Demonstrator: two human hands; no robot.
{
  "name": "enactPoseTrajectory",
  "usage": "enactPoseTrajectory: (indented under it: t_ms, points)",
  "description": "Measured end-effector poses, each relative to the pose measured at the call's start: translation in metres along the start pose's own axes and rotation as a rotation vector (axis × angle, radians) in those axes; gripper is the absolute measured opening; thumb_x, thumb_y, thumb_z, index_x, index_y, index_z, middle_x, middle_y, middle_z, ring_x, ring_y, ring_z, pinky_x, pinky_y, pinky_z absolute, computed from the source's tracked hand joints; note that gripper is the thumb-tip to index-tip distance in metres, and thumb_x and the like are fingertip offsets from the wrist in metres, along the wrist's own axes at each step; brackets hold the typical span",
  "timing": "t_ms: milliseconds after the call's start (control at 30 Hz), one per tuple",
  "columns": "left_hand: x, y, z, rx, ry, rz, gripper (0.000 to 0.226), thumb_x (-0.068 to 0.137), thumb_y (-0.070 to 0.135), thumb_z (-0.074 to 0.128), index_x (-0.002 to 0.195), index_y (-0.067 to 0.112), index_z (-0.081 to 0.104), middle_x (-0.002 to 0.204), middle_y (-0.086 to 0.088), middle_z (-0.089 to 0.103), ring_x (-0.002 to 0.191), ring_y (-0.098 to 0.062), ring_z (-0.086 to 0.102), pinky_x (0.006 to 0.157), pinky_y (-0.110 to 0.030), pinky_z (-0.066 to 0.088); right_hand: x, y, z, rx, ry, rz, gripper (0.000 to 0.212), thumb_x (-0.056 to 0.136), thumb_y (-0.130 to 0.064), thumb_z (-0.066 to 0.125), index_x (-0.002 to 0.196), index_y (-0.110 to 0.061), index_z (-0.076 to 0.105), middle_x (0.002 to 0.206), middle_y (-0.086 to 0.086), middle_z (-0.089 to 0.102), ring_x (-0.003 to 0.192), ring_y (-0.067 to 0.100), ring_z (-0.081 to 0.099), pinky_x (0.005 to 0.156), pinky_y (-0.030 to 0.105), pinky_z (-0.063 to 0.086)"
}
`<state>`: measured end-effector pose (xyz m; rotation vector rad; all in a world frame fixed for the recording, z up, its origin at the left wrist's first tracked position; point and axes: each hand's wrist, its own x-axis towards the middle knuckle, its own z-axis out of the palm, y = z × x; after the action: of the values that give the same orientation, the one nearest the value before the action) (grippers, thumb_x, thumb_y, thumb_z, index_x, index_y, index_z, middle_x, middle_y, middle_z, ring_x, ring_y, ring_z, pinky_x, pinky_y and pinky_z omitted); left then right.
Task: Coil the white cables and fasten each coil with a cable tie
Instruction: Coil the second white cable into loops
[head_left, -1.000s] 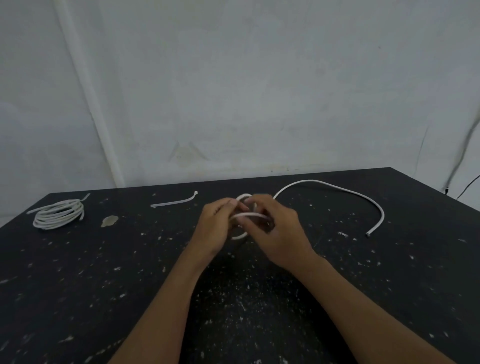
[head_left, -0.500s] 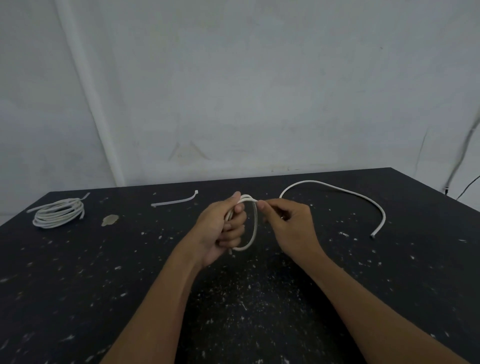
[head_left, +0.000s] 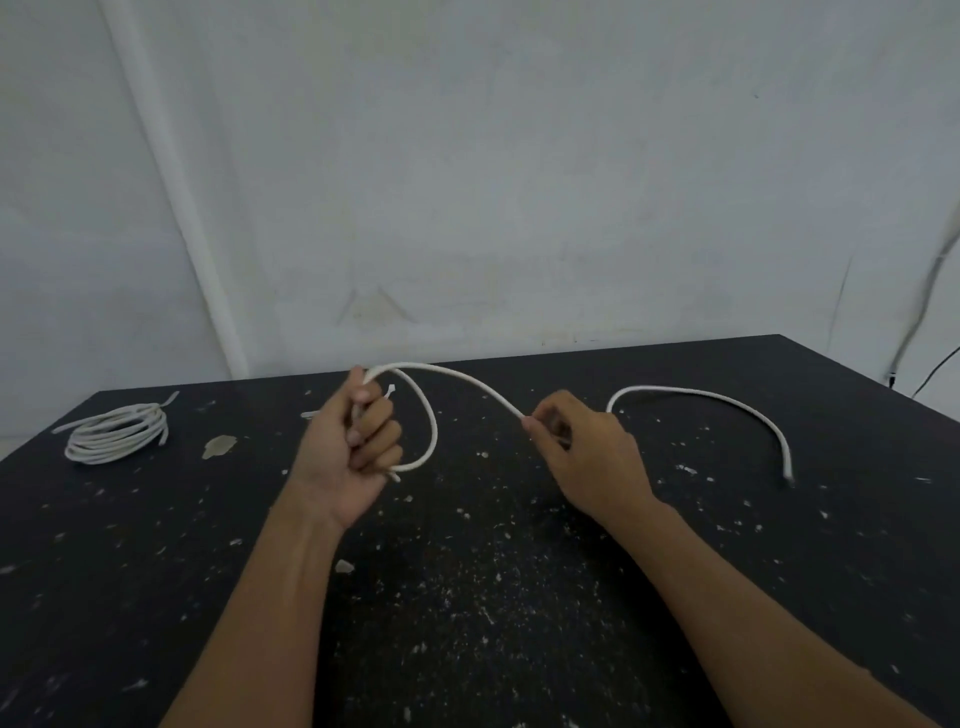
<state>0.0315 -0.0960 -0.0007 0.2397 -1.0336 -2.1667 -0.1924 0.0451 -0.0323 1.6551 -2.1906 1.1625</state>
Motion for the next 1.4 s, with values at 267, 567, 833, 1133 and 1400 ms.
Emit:
enactPoseTrajectory:
  t_ms: [267, 567, 833, 1133, 1400]
  points:
    - [0.007, -0.031, 0.035, 0.522, 0.181, 0.151, 0.046, 0.109, 0.043, 0.040, 0.073, 0.016, 0.048, 0.051, -0.001, 0.029, 0.038, -0.013, 0.021, 0.047, -0.034, 0.014, -0.007, -0.029, -0.003, -0.161, -0.293, -0.292, 0.032, 0.103, -0.030, 0.059, 0.132, -0.023, 0.070, 0.115, -0.003, 0.070, 0.108, 0.016, 0.061, 0.089, 0.041, 0.057]
    - [0.005, -0.027, 0.034, 0.400, 0.236, 0.173, 0.050, 0.107, 0.050, 0.040, 0.070, 0.017, 0.048, 0.053, -0.003, 0.036, 0.038, -0.012, 0.022, 0.038, -0.021, 0.024, -0.010, -0.034, 0.001, -0.231, -0.057, -0.223, 0.023, 0.103, -0.053, 0.056, 0.104, -0.031, 0.064, 0.079, -0.007, 0.071, 0.069, 0.018, 0.065, 0.067, 0.041, 0.058]
    - [0.003, -0.026, 0.029, 0.614, 0.381, 0.218, 0.048, 0.101, 0.049, 0.054, 0.070, 0.013, 0.060, 0.045, -0.005, 0.047, 0.032, -0.012, 0.029, 0.034, -0.021, 0.025, -0.010, -0.038, -0.003, -0.223, -0.357, -0.344, 0.031, 0.108, -0.044, 0.049, 0.135, -0.032, 0.059, 0.117, -0.006, 0.073, 0.099, 0.020, 0.068, 0.084, 0.042, 0.057]
    - [0.003, -0.041, 0.049, 0.786, 0.269, 0.240, 0.052, 0.109, 0.043, 0.037, 0.069, 0.013, 0.046, 0.056, -0.010, 0.066, 0.047, -0.015, 0.058, 0.050, -0.023, 0.050, -0.011, -0.039, 0.000, -0.042, -0.005, -0.568, 0.026, 0.101, -0.047, 0.061, 0.108, -0.027, 0.075, 0.091, -0.010, 0.071, 0.069, 0.007, 0.063, 0.050, 0.032, 0.050]
    - [0.001, -0.051, 0.048, 0.839, 0.084, 0.077, 0.055, 0.107, 0.045, 0.045, 0.061, 0.015, 0.046, 0.043, -0.007, 0.042, 0.034, -0.019, 0.034, 0.040, -0.025, 0.026, -0.012, -0.036, 0.001, 0.098, 0.297, -0.480, 0.045, 0.084, -0.059, 0.080, 0.077, -0.018, 0.064, 0.068, -0.010, 0.064, 0.055, 0.006, 0.051, 0.048, 0.033, 0.046]
